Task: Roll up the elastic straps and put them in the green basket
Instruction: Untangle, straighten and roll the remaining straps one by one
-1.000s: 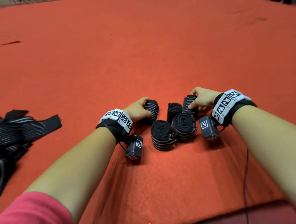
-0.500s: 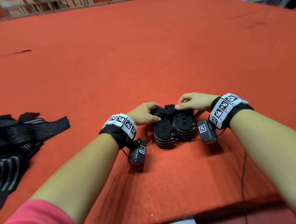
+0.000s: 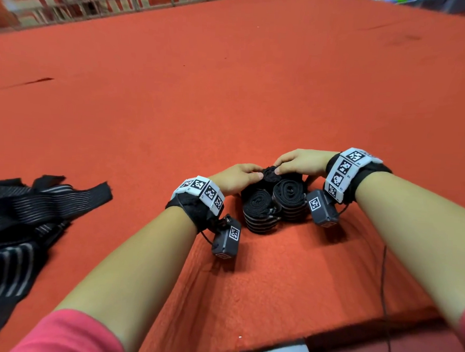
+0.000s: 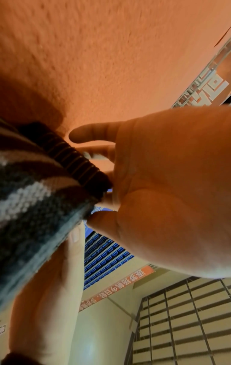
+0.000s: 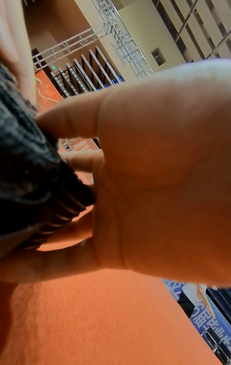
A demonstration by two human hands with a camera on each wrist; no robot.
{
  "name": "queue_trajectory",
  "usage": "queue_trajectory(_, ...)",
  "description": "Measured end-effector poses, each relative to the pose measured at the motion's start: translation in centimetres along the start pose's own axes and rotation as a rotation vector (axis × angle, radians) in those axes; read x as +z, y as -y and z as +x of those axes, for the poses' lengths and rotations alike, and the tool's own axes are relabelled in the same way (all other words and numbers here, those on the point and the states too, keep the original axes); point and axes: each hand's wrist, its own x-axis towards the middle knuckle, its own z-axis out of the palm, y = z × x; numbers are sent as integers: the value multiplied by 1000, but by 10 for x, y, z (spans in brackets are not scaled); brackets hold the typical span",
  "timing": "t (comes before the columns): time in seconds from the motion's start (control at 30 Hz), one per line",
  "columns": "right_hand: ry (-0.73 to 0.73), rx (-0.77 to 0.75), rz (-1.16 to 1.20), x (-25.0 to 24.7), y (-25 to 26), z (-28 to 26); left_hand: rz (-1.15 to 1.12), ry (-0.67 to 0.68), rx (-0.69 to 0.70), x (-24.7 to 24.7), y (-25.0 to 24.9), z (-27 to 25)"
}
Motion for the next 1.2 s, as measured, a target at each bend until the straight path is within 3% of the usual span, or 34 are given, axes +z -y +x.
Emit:
queue_trajectory(0.37,-203,-119,-115,-3,12,-17,59,-86,26,-6,-5,-21)
queue_trajectory(0.63,-312,-240,-149,19,63,-36,124,-295,38,-43,17,-67)
queue_trajectory(1.2,-50,-505,-280,226,274,-21,340,-668,-219,-188,152,-264)
